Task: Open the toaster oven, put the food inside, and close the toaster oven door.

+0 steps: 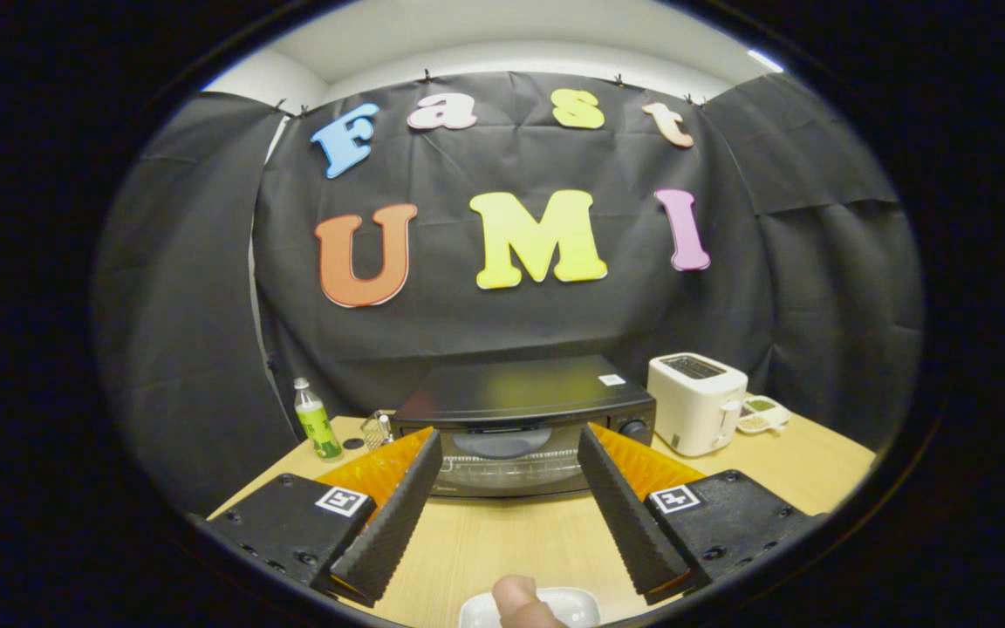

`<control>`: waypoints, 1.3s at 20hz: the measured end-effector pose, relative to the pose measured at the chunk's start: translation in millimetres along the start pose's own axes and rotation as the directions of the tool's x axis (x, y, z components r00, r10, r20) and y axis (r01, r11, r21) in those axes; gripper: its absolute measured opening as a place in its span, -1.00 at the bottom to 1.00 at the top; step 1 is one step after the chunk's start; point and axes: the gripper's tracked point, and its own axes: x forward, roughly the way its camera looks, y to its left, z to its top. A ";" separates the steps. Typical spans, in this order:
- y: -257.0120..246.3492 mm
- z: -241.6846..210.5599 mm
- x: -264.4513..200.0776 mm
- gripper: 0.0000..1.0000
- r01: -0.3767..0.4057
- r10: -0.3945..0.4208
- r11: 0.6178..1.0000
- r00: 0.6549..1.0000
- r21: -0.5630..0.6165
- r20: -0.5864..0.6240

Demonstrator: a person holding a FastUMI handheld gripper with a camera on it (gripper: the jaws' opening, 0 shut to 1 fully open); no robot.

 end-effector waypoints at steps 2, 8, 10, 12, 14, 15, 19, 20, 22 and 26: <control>-1.5 18.2 -21.4 1.00 0.009 -0.009 1.000 1.000 -0.013 0.028; -0.1 64.9 -103.0 1.00 0.019 -0.015 0.999 0.994 -0.038 0.108; 1.3 78.2 -125.9 1.00 0.016 -0.011 0.999 0.993 -0.040 0.117; -1.0 91.4 -147.9 1.00 0.033 -0.026 0.998 0.990 -0.053 0.137; 3.4 100.0 -165.7 1.00 0.037 -0.023 0.995 0.989 -0.092 0.149; 3.3 101.9 -173.5 1.00 0.045 -0.027 0.991 0.989 -0.123 0.147; 13.3 92.3 -196.5 1.00 0.027 -0.012 0.988 0.994 -0.149 0.105; 14.6 91.5 -200.0 1.00 0.021 -0.006 0.990 0.995 -0.139 0.104; 11.1 85.2 -204.3 1.00 0.019 -0.009 0.993 0.996 -0.121 0.084; 4.6 77.0 -210.8 1.00 0.017 -0.013 0.998 0.998 -0.054 0.061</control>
